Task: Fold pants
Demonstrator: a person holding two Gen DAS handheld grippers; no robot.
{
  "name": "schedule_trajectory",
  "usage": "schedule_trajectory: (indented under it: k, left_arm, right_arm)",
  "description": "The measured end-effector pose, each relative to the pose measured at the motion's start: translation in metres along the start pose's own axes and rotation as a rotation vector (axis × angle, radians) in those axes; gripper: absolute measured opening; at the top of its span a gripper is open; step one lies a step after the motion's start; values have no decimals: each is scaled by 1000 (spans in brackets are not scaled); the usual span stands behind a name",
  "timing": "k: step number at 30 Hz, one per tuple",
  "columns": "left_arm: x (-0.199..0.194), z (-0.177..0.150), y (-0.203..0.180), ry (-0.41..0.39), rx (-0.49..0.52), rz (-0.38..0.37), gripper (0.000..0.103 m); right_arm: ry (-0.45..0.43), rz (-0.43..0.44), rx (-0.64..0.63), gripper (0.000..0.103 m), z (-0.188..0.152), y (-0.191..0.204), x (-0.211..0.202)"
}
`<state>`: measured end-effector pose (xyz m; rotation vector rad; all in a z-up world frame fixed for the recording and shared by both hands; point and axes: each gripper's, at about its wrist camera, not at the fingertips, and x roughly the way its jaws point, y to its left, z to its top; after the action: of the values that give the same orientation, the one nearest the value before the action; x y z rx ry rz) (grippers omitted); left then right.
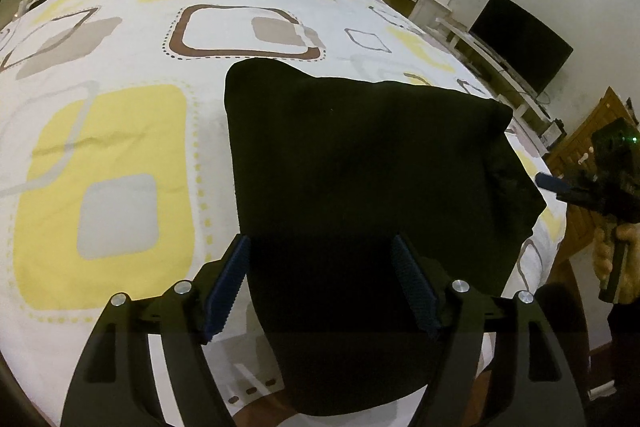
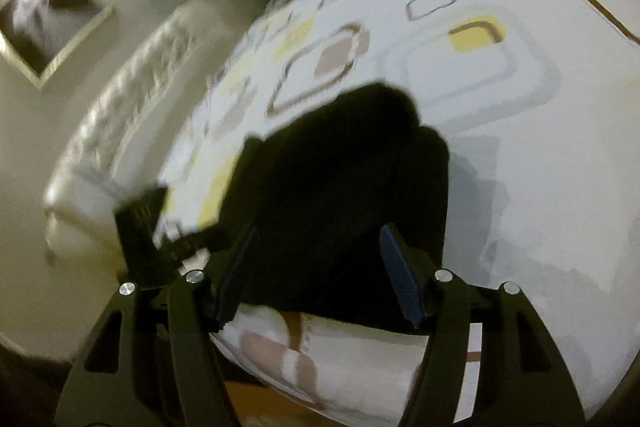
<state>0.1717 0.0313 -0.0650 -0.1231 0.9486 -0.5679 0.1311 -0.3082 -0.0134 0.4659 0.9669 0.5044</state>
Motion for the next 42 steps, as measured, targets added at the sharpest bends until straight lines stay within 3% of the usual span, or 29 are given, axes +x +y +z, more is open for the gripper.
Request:
schedule_trajectory:
  k: [4,8,13,15,20,23,27,32,37,42]
  left_arm:
    - [1,0,-1,1,-2,2,73]
    - [1,2,-2,8,-4,3,73]
    - [3,3,-1,13,-2,13,74]
    - [4,3,0,10,-12,12,74]
    - [8,1,4,17,-33,10,77]
    - [9,1,6,23,-37,6,77]
    - [12,1,8,34,-41,3,78]
    - [16,2,9,42,-59,1,78]
    - [18,1,6,41,-60,-4,82]
    - [22,-1,3,47,-52,-7,83]
  right_arm:
    - [92,-17,-103,63,-2,2,17]
    - [109,-79,-219,63,-7,14,16]
    - [69,-90,-291,63,-4,28,9]
    - [64,-57,-295,63,-3,33,7]
    - [166,-117,-315,63,-8,30,26]
    - [193,-133,-295,54,-15,21,29]
    - [203,-148,-286,27,-21,12,31]
    - [192,-124,-257,8,-20,7,23]
    - [182,-142,-156,7,-30,-21,16]
    - [152,-97,-46,6,-38,-47,13]
